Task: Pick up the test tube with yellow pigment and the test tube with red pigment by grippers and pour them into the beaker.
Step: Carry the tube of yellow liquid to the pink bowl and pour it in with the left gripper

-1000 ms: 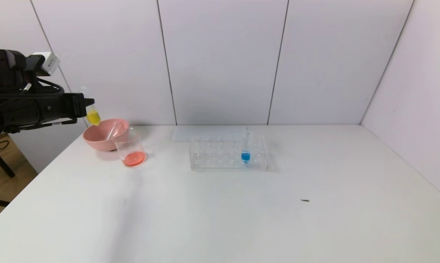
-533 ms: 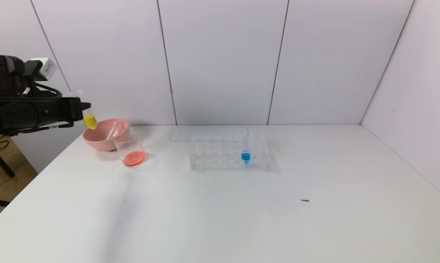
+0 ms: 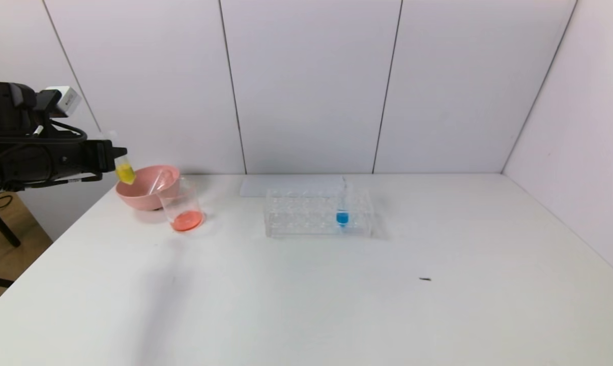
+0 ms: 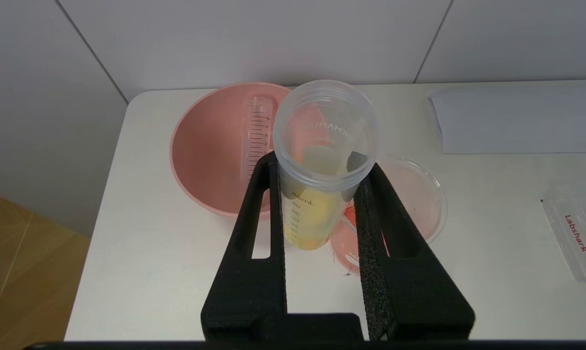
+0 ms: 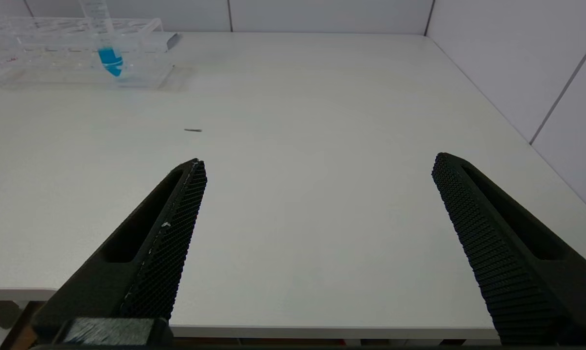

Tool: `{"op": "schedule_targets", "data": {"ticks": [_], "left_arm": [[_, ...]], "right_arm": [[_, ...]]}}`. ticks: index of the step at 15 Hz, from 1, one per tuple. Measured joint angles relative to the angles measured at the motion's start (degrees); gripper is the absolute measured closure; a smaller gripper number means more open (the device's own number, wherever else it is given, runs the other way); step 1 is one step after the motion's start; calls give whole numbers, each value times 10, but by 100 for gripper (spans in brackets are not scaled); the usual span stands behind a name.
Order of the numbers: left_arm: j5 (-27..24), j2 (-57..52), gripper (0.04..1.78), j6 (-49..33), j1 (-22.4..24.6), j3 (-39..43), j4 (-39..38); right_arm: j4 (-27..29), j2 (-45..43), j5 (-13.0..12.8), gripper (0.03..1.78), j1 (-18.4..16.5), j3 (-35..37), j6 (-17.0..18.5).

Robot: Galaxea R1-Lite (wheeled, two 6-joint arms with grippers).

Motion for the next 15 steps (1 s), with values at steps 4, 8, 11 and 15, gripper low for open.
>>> {"op": "schedule_targets", "data": {"ticks": [4,8,11,15], "left_arm": [[-30,8,138,0,0,-8,24],[-30,19,138,5,0,-20,35],[-28,30,138,24,5,-26,42],[-30,40,138,26,22,-29,42]], "right_arm": [[0,0,0,11,0,0,0],[0,0,0,11,0,0,0],[0,0,0,11,0,0,0],[0,0,0,11,0,0,0]]}}
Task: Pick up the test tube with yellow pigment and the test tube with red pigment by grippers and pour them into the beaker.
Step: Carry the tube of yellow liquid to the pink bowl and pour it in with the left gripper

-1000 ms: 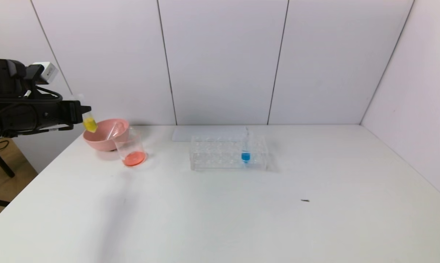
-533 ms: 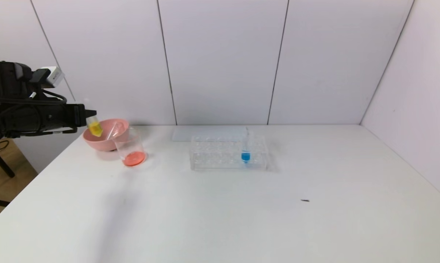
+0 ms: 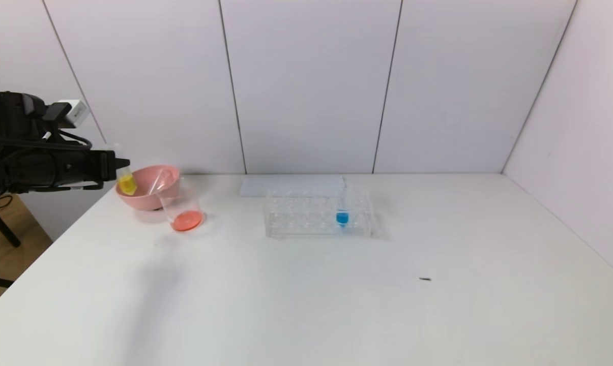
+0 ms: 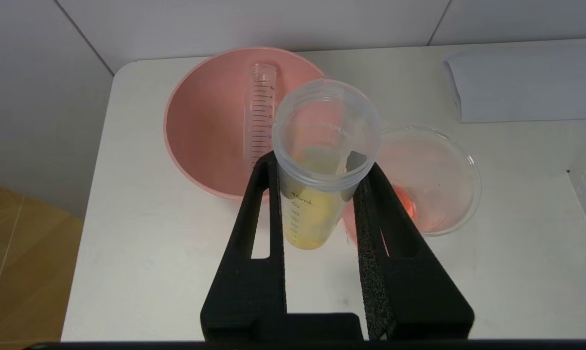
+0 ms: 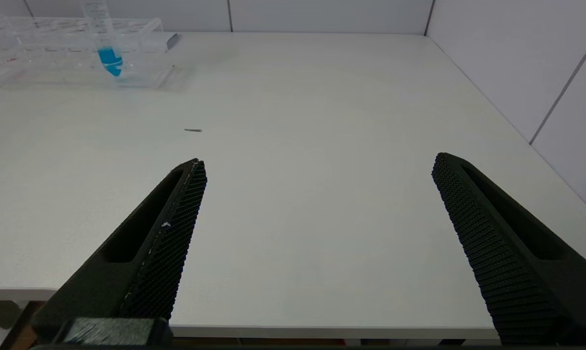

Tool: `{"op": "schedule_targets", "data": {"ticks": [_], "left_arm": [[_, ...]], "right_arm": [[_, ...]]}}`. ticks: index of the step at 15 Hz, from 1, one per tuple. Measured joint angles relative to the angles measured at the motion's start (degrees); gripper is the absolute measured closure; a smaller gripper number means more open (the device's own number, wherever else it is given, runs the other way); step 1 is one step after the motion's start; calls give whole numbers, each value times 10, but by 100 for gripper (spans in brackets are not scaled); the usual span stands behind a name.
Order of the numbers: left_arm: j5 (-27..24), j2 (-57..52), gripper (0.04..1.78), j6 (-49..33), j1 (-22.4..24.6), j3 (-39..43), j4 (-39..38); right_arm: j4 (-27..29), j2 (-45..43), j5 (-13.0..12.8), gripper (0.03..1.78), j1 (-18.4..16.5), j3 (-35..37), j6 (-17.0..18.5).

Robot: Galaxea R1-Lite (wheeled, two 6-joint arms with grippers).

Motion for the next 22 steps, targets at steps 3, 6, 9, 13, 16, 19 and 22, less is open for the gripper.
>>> {"op": "schedule_targets", "data": {"ticks": [3,6,9,13,16,19,22], "left_arm": [[0,11,138,17,7,-5,-1],[0,24,138,23,9,-23,3],[-1,34,138,35,9,-39,21],[-5,46,138,64,9,-53,30],[-29,49,138,73,10,-62,41],[-38,53,138,111,10,-76,54],[-39,55,138,146,10,-87,65]], "right_arm": [[0,0,0,11,0,0,0],[0,0,0,11,0,0,0],[0,0,0,11,0,0,0],[0,0,0,11,0,0,0],[0,0,0,11,0,0,0],[0,0,0,11,0,0,0],[0,0,0,11,0,0,0]]}}
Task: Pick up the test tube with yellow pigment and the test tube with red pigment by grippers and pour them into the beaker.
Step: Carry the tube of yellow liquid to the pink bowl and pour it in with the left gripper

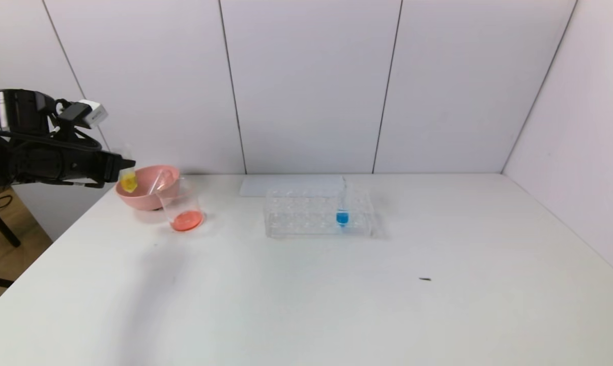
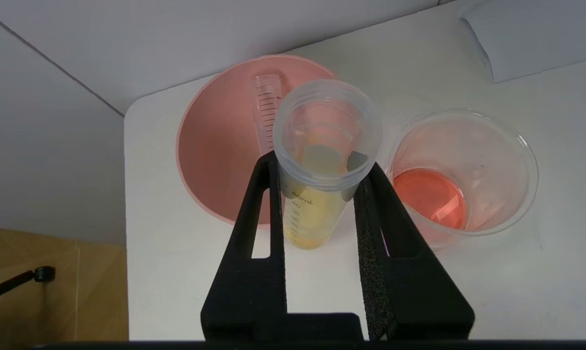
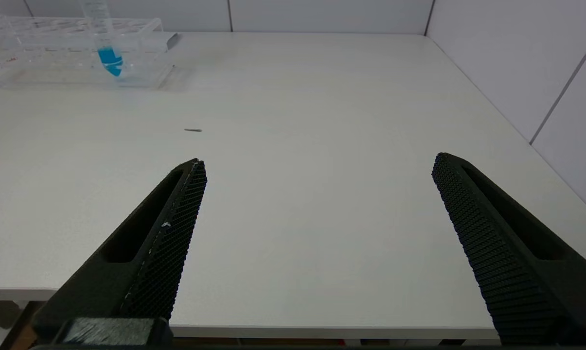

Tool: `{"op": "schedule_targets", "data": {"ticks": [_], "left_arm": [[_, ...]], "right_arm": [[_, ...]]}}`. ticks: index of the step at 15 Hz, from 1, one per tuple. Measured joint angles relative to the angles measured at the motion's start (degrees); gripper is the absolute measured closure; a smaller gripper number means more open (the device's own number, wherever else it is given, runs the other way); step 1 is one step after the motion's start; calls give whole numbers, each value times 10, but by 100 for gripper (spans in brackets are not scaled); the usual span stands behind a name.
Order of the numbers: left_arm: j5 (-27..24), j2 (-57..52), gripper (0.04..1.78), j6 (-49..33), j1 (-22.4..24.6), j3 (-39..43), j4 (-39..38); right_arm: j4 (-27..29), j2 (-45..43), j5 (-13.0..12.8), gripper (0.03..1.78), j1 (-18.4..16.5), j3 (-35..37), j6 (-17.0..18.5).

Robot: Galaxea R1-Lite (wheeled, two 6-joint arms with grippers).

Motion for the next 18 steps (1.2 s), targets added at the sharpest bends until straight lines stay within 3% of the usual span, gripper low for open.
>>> {"op": "schedule_targets", "data": {"ticks": [6,10,14,18], "left_arm": [[0,9,138,110,1,-74,147],[-1,18,138,173,1,-106,186],[-45,25,138,194,1,-122,203],[-54,30,138,231,2,-138,233]], "right_arm": [[0,0,0,11,0,0,0],[0,0,0,11,0,0,0],[0,0,0,11,0,0,0],[0,0,0,11,0,0,0]]}}
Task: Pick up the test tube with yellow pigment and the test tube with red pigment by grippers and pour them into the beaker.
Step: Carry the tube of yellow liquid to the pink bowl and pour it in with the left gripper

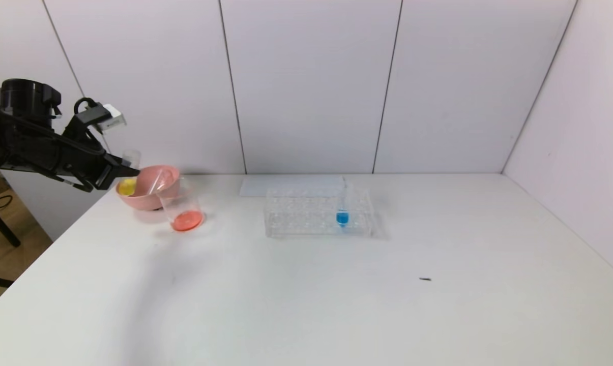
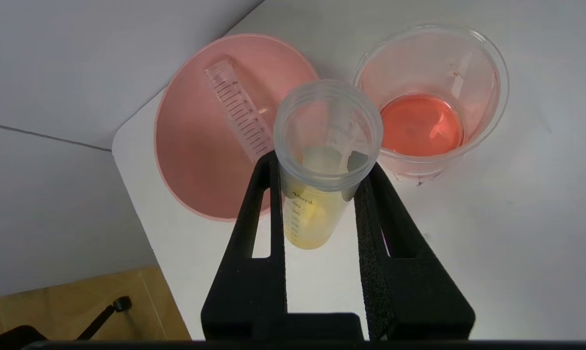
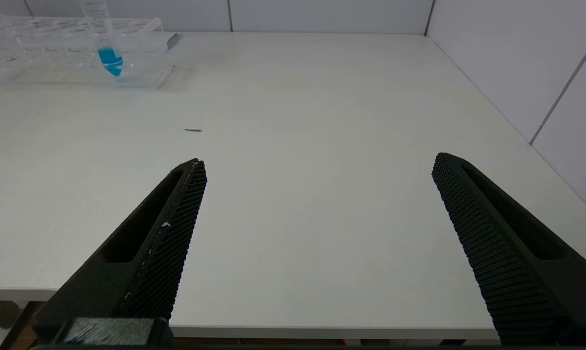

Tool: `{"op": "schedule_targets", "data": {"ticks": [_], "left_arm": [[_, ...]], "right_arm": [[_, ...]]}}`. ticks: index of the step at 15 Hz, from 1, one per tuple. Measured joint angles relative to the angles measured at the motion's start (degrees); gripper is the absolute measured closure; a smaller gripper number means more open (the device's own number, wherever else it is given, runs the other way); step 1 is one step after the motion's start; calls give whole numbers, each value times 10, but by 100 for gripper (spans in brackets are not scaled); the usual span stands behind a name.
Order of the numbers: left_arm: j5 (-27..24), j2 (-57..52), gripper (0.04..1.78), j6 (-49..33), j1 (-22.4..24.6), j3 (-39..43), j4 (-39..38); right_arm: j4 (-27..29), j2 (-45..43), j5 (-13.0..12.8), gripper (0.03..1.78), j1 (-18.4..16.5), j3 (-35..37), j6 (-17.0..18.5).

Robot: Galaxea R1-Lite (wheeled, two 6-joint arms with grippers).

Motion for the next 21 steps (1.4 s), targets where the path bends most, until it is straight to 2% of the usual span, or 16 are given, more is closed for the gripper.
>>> {"op": "schedule_targets", "data": {"ticks": [9,21], "left_arm": [[-4,22,138,122,1,-86,148],[6,30,138,137,-4,-102,154]], "right_arm": [[0,0,0,11,0,0,0],[0,0,0,11,0,0,0]]}}
